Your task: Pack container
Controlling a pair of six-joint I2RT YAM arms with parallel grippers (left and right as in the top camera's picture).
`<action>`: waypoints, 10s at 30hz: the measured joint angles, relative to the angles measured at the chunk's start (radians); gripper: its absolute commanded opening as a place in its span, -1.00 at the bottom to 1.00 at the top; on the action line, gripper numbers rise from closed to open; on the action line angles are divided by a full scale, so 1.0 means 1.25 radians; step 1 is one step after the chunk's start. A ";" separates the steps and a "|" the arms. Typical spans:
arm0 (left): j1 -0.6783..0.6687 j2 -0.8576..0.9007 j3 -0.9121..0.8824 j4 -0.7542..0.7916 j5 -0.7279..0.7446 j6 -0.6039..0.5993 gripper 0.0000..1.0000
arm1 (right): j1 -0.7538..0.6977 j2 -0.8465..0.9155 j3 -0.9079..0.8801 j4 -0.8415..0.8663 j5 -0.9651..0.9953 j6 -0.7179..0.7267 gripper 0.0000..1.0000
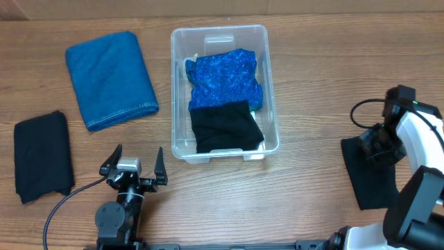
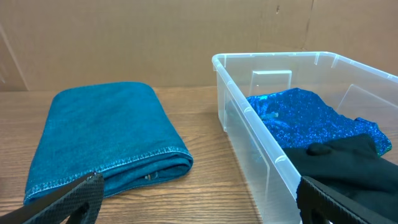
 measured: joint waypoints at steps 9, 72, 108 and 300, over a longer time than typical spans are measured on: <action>0.000 0.000 0.000 0.000 0.000 0.000 1.00 | -0.011 -0.004 -0.126 0.136 -0.085 0.055 -0.92; 0.000 0.000 0.000 0.000 0.000 0.000 1.00 | -0.020 0.114 -0.017 0.287 -0.127 0.214 -0.83; 0.000 0.000 0.000 0.000 0.000 0.000 1.00 | -0.185 0.121 0.117 0.119 -0.215 -0.293 1.00; 0.000 0.000 0.000 0.000 0.000 0.000 1.00 | 0.212 0.207 0.809 -0.439 -0.035 -0.065 1.00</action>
